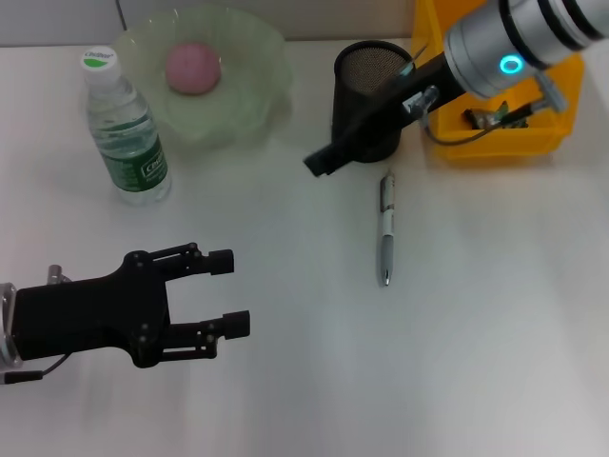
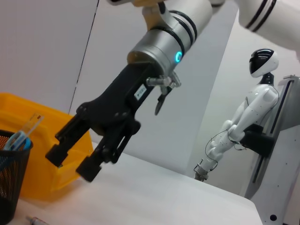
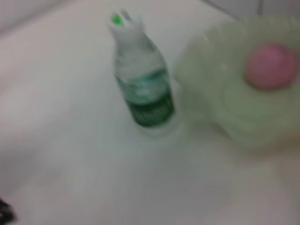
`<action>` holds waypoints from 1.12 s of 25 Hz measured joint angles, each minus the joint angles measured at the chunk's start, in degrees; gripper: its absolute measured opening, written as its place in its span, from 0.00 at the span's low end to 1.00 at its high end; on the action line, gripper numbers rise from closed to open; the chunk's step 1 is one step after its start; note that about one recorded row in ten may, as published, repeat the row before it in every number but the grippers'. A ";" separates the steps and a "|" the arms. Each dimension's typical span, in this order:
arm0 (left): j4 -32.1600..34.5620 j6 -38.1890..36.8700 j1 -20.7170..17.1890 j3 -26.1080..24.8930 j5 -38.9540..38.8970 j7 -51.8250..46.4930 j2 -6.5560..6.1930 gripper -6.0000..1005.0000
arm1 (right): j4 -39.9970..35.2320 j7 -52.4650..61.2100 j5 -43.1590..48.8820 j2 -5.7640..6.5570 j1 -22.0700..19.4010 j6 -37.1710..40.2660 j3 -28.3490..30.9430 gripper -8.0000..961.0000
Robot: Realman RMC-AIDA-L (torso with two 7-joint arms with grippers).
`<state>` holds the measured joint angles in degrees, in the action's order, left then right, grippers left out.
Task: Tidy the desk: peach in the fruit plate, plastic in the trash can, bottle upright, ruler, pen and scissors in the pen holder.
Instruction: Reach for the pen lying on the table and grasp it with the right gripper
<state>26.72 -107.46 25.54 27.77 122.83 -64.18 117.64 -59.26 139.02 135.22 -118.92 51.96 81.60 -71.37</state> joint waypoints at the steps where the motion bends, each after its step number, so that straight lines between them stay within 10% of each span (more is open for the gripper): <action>1: 0.00 -0.03 -0.02 0.00 -0.05 0.00 0.02 0.80 | 0.36 1.73 2.61 -0.01 1.29 0.44 -0.18 0.82; 9: 0.00 0.00 -0.13 0.00 -0.15 0.02 0.20 0.80 | 8.61 9.72 13.92 -0.30 8.54 0.10 -0.58 0.82; 28: -0.18 0.25 -0.24 0.00 0.11 0.06 0.45 0.80 | 20.25 18.92 15.87 -0.69 10.62 -6.57 -10.37 0.82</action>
<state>26.53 -107.21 25.30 27.77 122.94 -64.11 118.09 -39.01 157.94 151.09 -119.60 62.58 75.03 -81.74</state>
